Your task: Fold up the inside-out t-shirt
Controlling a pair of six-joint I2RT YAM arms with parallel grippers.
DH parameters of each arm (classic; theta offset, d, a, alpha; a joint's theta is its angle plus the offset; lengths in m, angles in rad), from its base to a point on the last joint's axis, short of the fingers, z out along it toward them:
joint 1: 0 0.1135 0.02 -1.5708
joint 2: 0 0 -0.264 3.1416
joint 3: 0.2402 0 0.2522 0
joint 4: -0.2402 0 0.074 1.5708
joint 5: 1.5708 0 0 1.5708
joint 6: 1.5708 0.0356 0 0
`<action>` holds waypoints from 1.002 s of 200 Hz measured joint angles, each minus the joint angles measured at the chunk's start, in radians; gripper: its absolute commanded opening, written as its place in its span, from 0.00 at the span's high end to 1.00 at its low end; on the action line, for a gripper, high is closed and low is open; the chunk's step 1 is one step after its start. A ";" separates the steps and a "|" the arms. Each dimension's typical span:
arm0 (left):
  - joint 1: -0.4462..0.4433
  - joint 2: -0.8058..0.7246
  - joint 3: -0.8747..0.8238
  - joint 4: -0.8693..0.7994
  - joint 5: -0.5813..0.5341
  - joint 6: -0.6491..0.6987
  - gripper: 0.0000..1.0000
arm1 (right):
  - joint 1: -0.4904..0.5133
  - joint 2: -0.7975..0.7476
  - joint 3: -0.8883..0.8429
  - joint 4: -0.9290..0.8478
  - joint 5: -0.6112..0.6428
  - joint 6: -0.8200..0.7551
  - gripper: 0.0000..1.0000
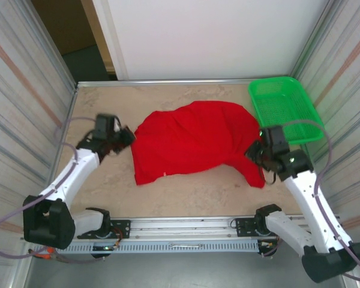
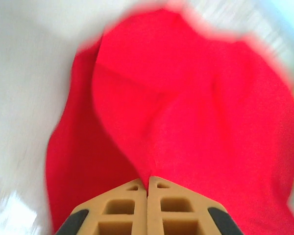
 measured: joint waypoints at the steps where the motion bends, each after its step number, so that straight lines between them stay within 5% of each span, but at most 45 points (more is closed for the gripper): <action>1: 0.011 0.004 0.022 0.001 0.006 0.001 1.00 | -0.007 0.011 0.026 0.006 -0.004 -0.005 1.00; 28: 0.148 0.161 0.465 -0.030 0.128 0.018 1.00 | -0.100 0.209 0.415 0.070 -0.084 -0.111 1.00; 71: 0.204 0.299 0.980 -0.061 0.216 0.018 1.00 | -0.201 0.367 0.846 0.117 -0.216 -0.183 1.00; 139: 0.268 0.200 1.070 -0.054 0.248 -0.084 1.00 | -0.375 0.361 1.101 0.147 -0.473 -0.180 1.00; 200: 0.322 0.180 1.161 -0.023 0.205 -0.084 1.00 | -0.449 0.421 1.079 0.190 -0.608 -0.150 1.00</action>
